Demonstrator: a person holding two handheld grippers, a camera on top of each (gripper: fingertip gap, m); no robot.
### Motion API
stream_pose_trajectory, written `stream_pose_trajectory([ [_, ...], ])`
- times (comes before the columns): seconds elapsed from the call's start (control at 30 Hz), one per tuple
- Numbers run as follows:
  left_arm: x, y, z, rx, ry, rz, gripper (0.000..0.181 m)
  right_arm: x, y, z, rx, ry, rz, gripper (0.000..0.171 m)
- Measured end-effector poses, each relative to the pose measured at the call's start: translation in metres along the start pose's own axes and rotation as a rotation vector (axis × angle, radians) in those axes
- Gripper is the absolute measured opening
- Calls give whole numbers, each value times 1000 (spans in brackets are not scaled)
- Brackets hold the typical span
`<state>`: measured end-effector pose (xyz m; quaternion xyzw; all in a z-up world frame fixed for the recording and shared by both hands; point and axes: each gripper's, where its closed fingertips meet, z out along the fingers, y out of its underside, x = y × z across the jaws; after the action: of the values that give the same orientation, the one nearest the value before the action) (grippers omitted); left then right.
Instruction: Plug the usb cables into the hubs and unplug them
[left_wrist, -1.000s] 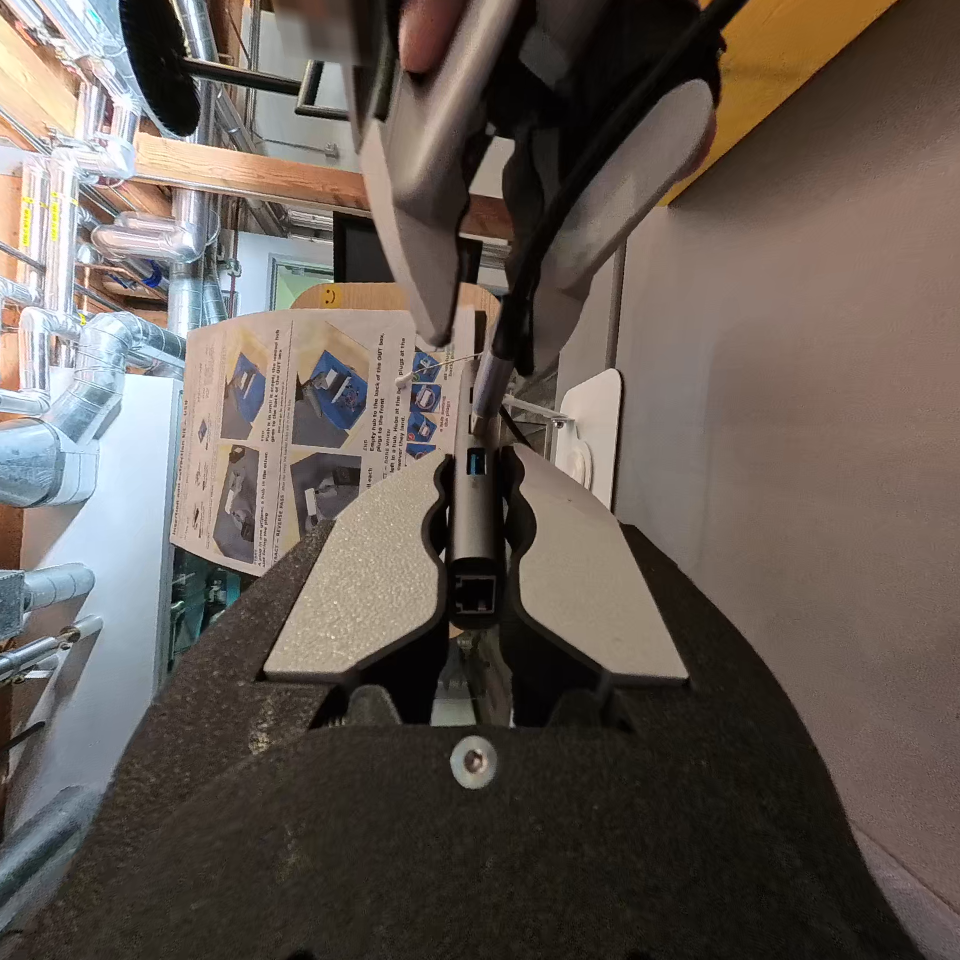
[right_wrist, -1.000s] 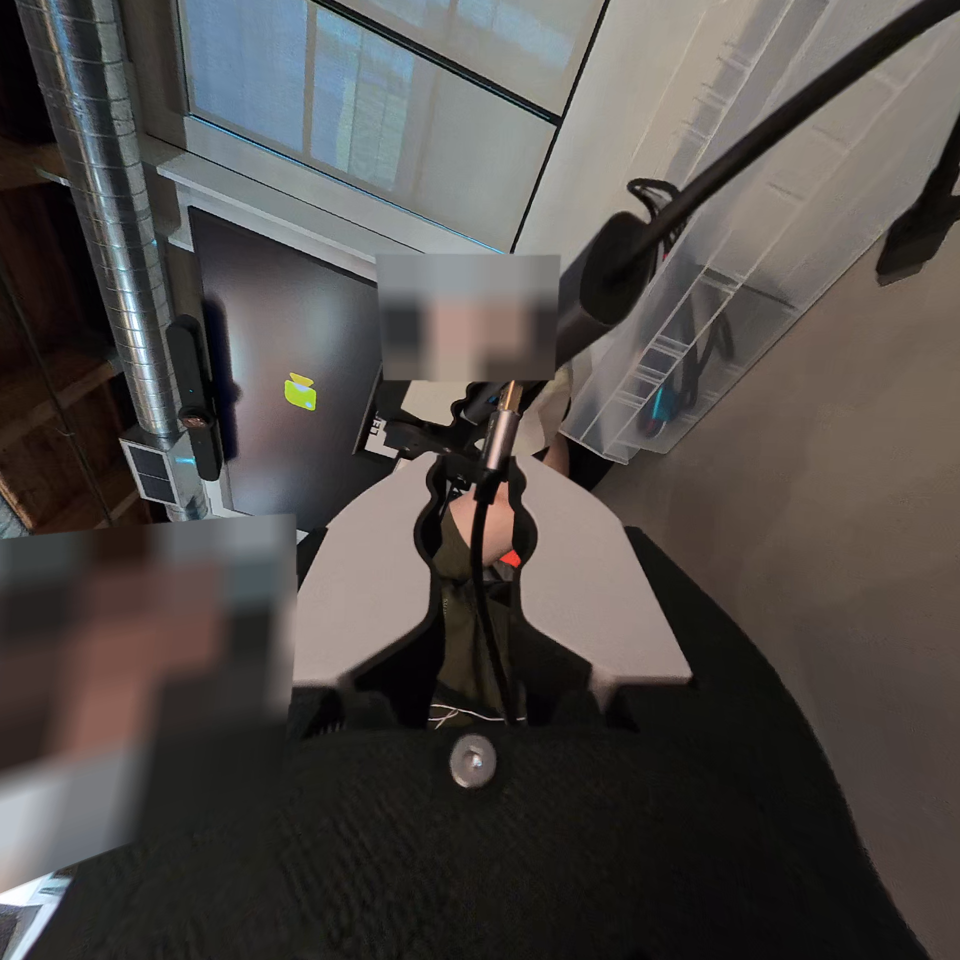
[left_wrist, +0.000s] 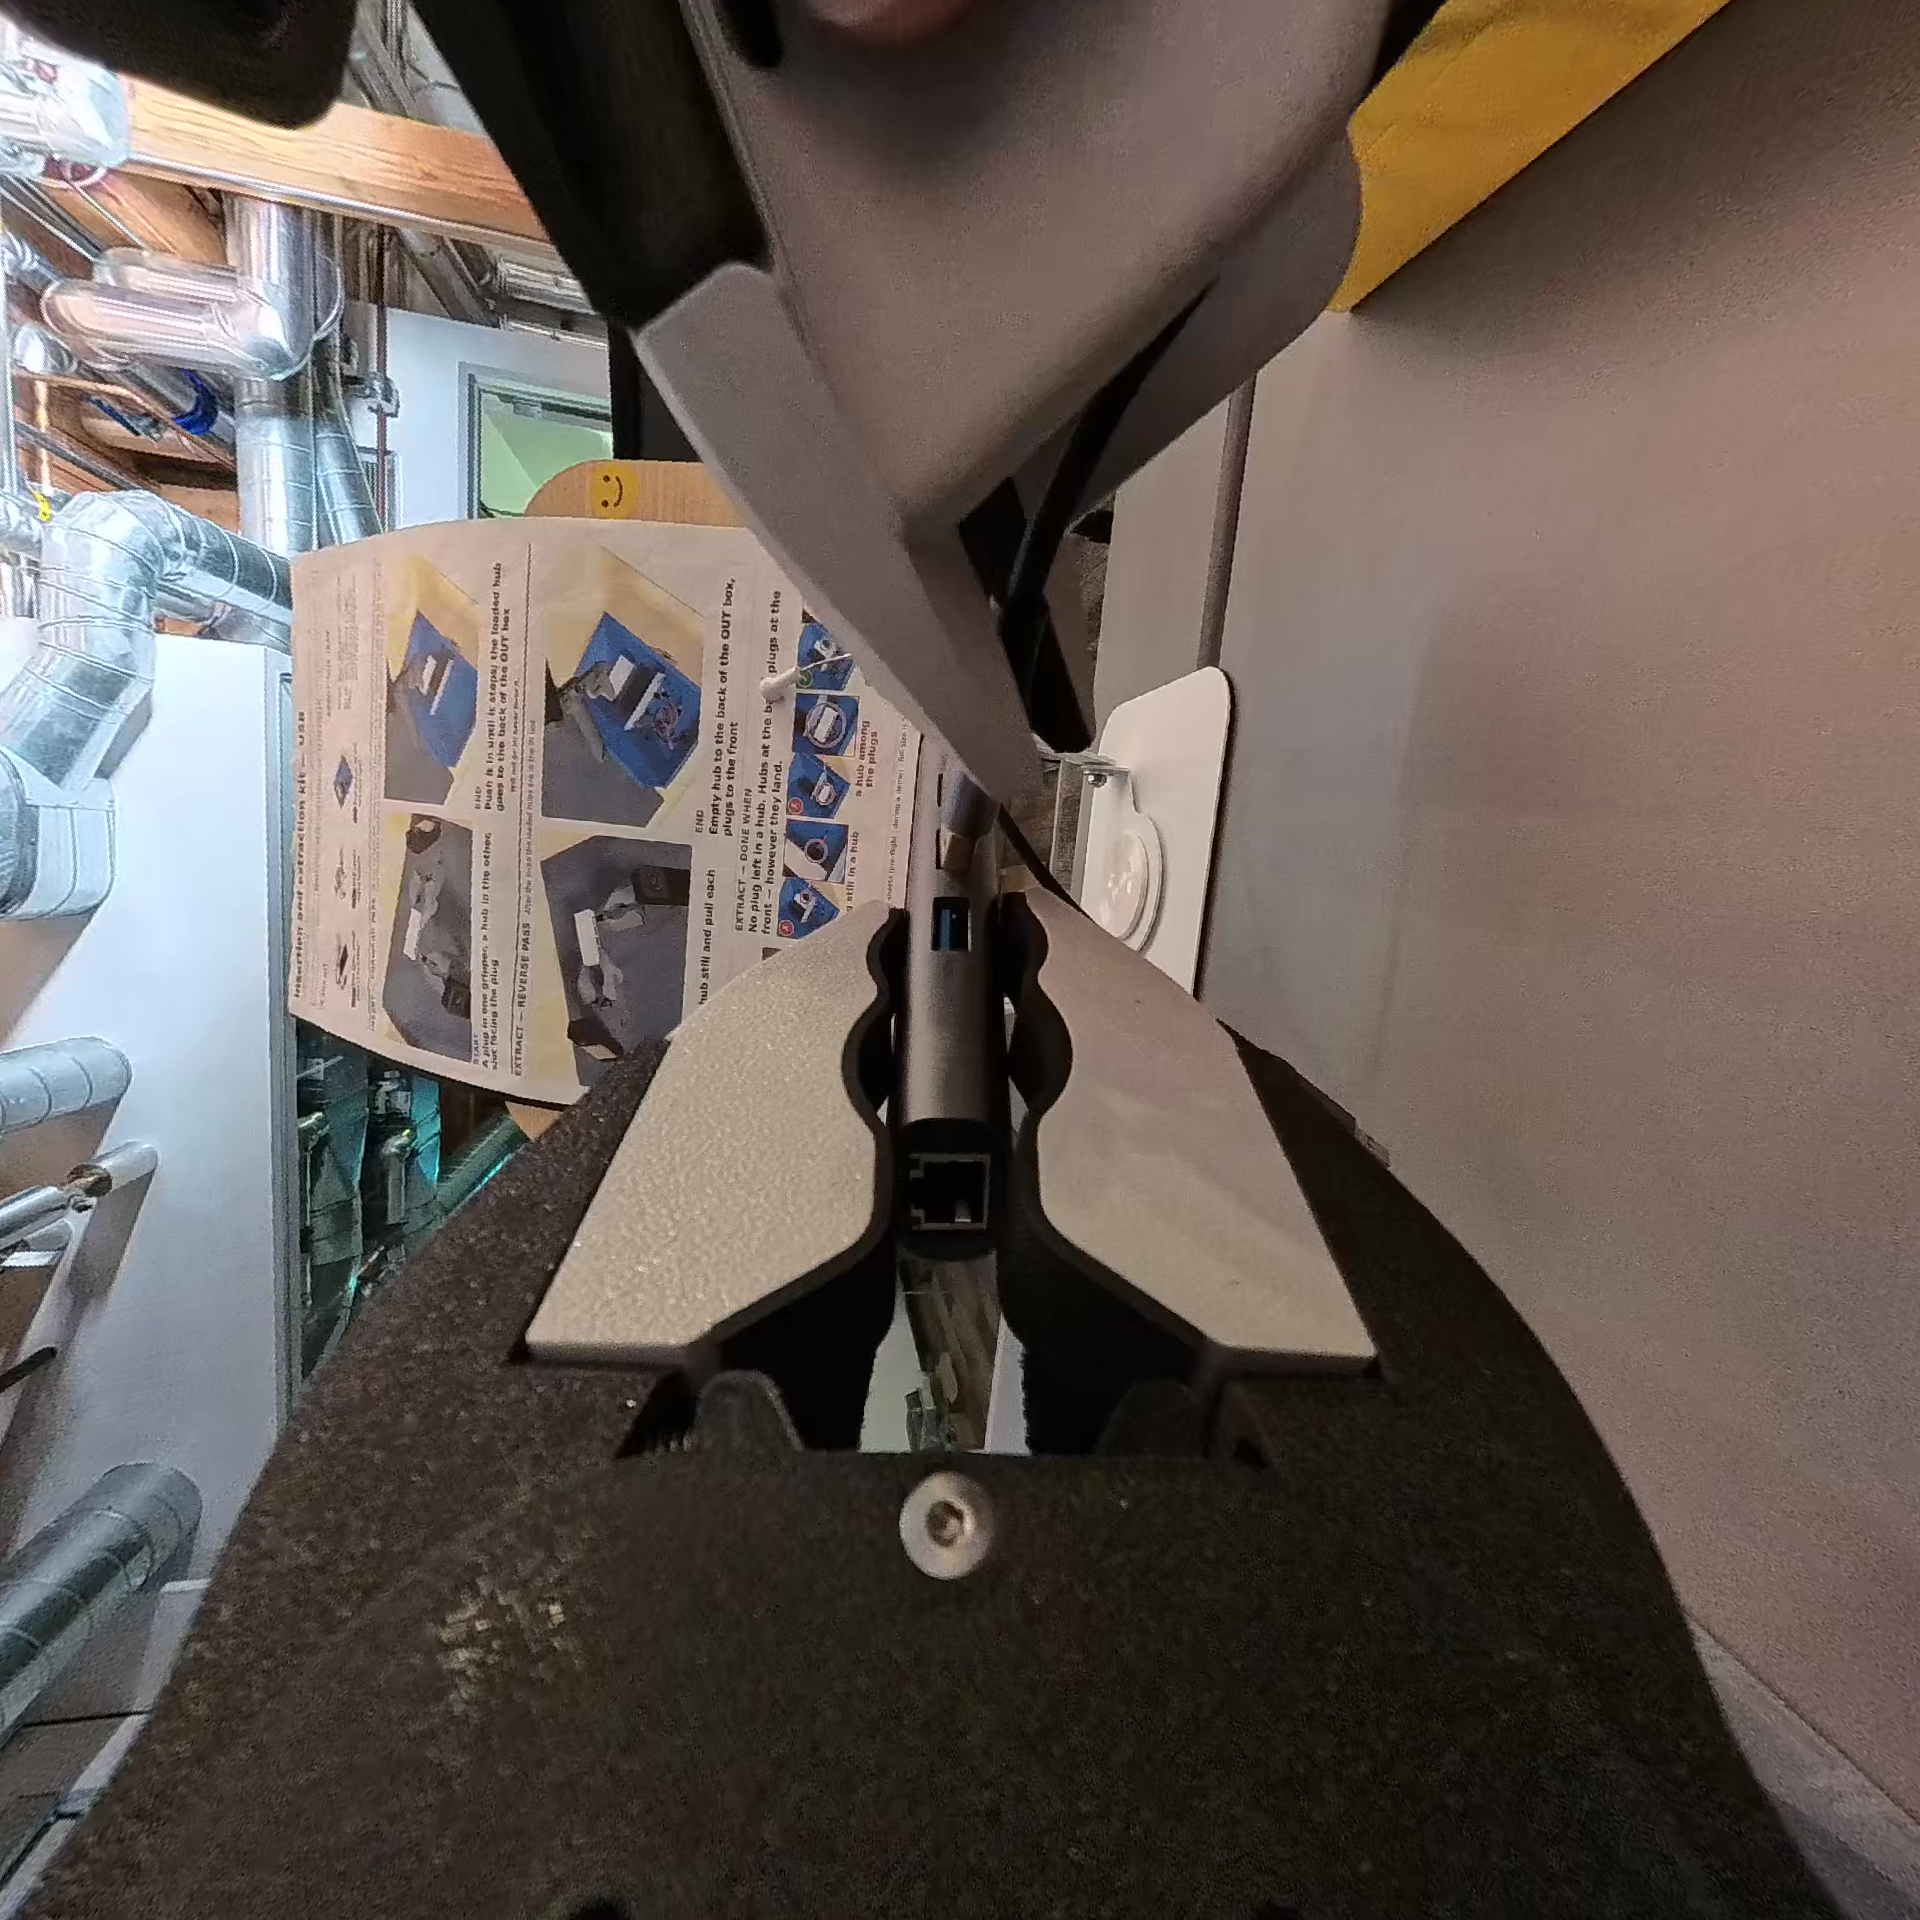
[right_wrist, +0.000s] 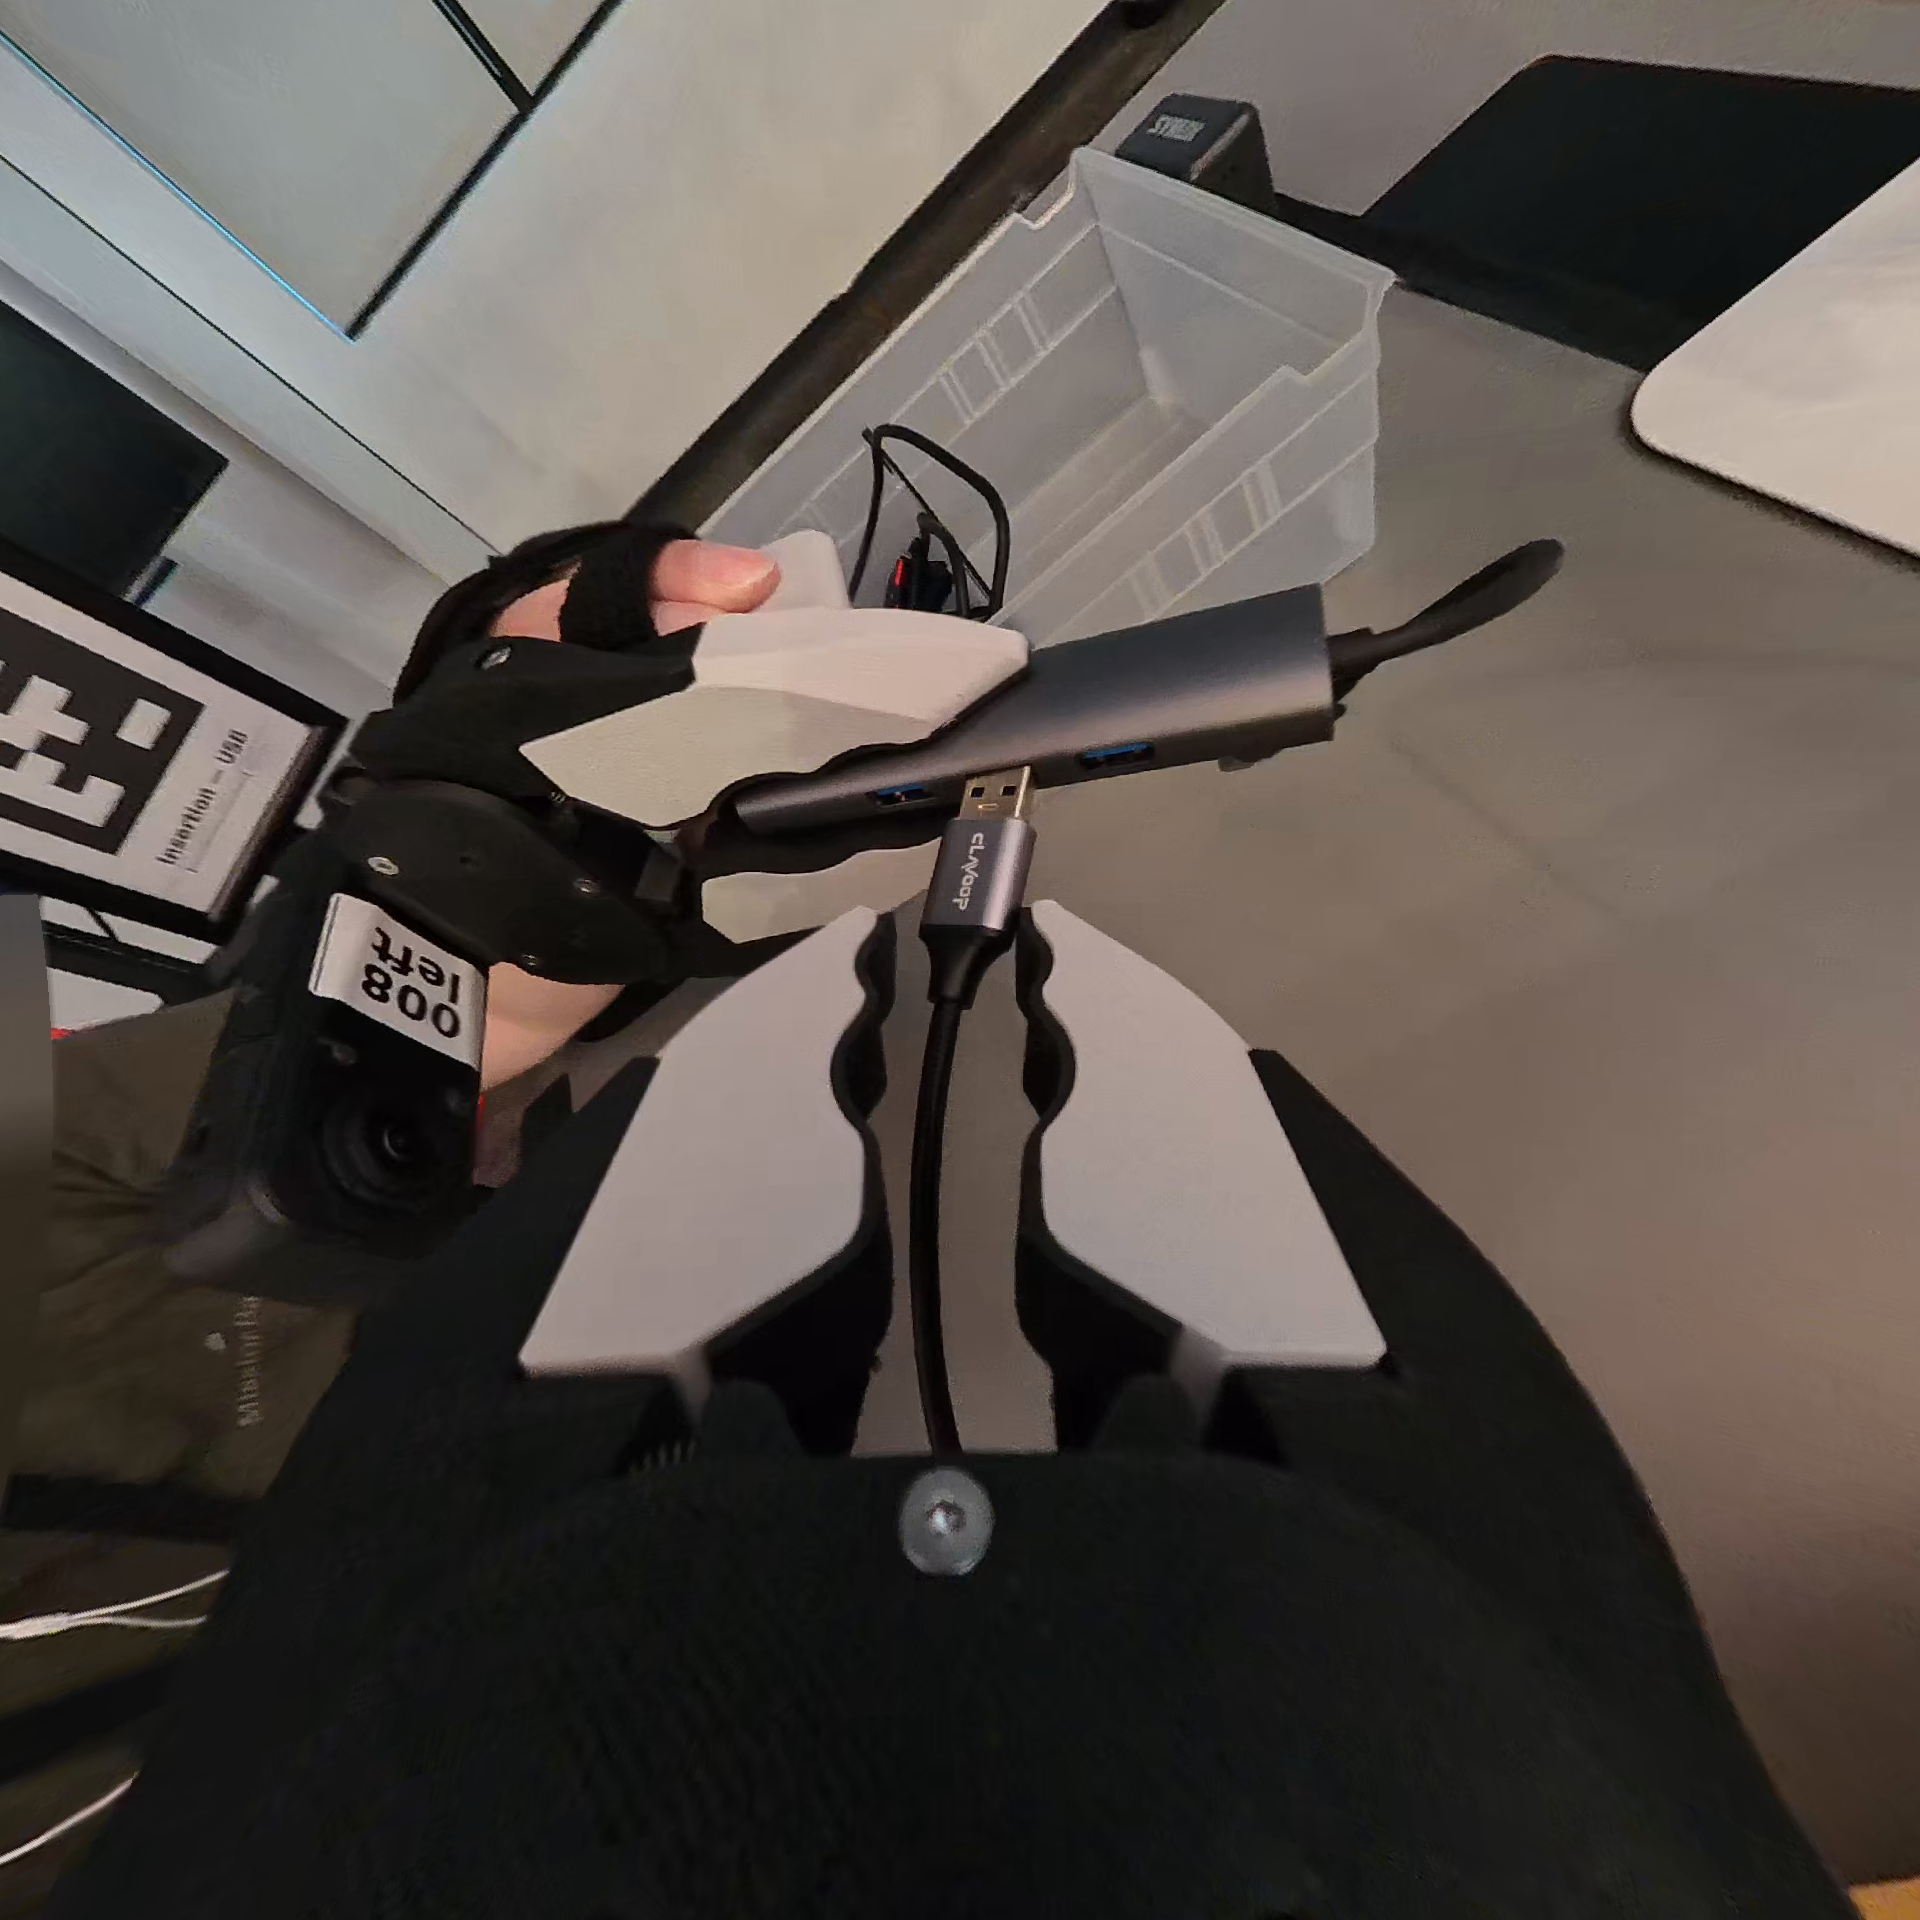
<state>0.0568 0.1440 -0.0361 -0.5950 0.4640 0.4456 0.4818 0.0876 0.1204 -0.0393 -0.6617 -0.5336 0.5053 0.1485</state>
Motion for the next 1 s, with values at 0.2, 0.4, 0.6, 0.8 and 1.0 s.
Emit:
stream_pose_trajectory([
  [0.2,-2,0,-1,1,1,-7,17,2,-1,-1,-11,100,-101,19],
  [0.4,-4,0,0,2,-2,-24,17,5,-6,-1,9,193,-176,19],
  [0.6,-2,-1,-1,2,3,-35,17,8,-9,-4,12,262,-245,18],
  [0.8,-9,1,-3,2,-2,-73,17,5,-15,-3,35,342,-376,18],
  [1.0,-16,2,-4,3,-19,-102,17,-1,-24,-5,87,407,-502,18],
])
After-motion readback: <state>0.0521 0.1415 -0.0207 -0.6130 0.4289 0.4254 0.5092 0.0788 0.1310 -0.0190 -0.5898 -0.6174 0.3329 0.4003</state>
